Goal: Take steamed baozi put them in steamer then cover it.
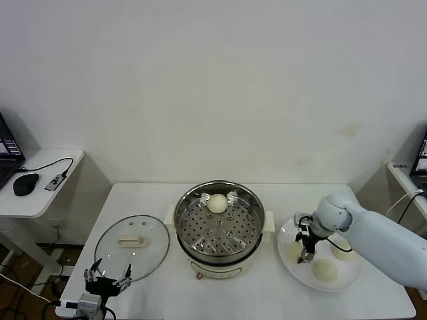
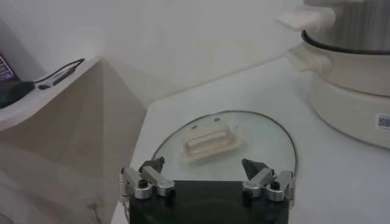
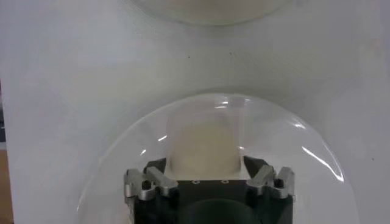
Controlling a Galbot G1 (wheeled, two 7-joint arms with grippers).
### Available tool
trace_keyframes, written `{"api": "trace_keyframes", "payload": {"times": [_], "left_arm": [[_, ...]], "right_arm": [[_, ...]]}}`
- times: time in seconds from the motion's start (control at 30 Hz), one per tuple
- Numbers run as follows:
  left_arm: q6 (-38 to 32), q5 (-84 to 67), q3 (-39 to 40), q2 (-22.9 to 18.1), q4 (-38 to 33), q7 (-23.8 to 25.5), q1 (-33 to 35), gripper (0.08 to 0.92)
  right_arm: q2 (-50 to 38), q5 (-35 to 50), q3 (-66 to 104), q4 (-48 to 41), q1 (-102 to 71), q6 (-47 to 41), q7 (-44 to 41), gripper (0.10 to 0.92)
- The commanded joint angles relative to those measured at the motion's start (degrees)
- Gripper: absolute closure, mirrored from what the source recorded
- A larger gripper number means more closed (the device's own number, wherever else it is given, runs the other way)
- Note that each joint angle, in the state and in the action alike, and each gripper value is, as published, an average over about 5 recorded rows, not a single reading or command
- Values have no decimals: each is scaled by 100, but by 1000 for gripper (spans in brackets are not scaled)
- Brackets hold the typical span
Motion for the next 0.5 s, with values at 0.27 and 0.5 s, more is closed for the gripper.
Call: {"api": "trace_keyframes", "payload": {"times": [0.27, 0.5], "left_arm": [[-1, 2, 42, -33, 13, -8, 2, 177], [-4, -12, 25, -28, 43, -29, -83, 177]], "right_arm": [[-232, 232, 74, 135, 195, -59, -80, 440], [-704, 1126, -694, 684, 1602, -342, -283, 456]]}}
